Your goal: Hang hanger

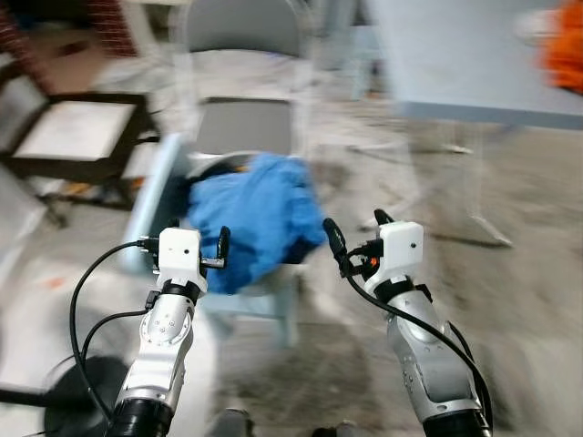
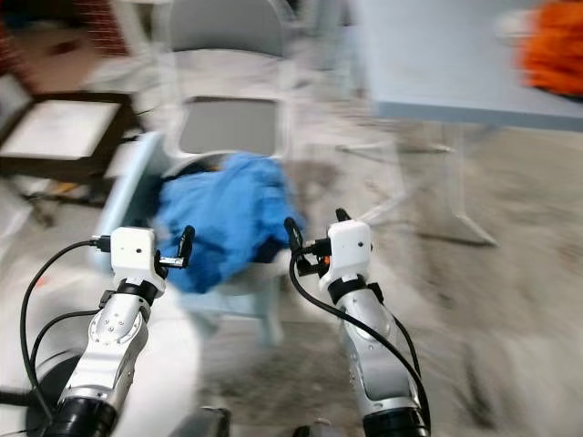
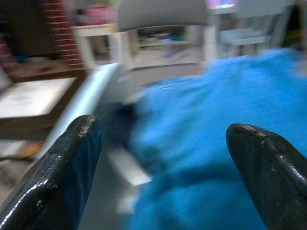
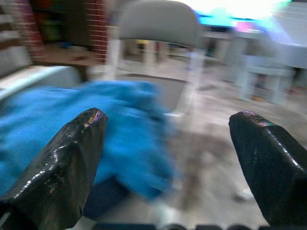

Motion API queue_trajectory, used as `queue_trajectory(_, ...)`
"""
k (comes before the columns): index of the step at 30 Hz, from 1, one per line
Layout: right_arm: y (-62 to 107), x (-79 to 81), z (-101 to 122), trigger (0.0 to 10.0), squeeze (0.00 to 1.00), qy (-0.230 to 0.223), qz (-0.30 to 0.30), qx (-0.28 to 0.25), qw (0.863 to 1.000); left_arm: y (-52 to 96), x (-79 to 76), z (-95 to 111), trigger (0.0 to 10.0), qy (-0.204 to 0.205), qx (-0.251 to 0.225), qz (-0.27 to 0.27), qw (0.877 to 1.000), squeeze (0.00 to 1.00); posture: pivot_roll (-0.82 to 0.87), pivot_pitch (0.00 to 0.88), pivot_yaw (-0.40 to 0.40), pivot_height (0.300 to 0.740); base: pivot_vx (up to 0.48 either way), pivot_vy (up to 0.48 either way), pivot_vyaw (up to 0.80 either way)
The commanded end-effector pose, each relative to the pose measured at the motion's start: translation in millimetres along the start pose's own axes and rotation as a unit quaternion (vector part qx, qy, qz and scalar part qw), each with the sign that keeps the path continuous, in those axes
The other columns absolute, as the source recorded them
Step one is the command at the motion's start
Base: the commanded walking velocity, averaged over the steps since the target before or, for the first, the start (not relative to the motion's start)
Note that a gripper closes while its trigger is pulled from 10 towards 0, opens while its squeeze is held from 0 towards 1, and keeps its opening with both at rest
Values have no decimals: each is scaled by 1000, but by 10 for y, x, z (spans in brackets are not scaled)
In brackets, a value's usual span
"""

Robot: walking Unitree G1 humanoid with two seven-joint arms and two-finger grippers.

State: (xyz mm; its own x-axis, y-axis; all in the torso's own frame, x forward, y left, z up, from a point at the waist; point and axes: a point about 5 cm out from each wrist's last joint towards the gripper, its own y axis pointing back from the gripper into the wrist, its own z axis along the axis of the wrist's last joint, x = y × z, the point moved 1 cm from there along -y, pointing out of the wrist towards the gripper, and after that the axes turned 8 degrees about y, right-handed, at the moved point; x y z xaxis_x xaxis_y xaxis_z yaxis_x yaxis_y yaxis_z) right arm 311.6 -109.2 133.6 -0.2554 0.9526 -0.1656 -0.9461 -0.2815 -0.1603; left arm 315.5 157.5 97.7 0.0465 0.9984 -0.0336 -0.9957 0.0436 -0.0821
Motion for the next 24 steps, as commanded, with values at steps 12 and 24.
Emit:
queue_trajectory(12,54,-61,-56,10000,0,5,-2,10,1000,27,-182,254,10000,11,-60,-45,997,0,111,219,-82,740,0,0,324)
queue_trajectory(24,34,-23,-42,10000,0,10,7,6,1000,41,-141,256,10000,26,-53,-40,997,0,114,218,-78,740,0,-284,0)
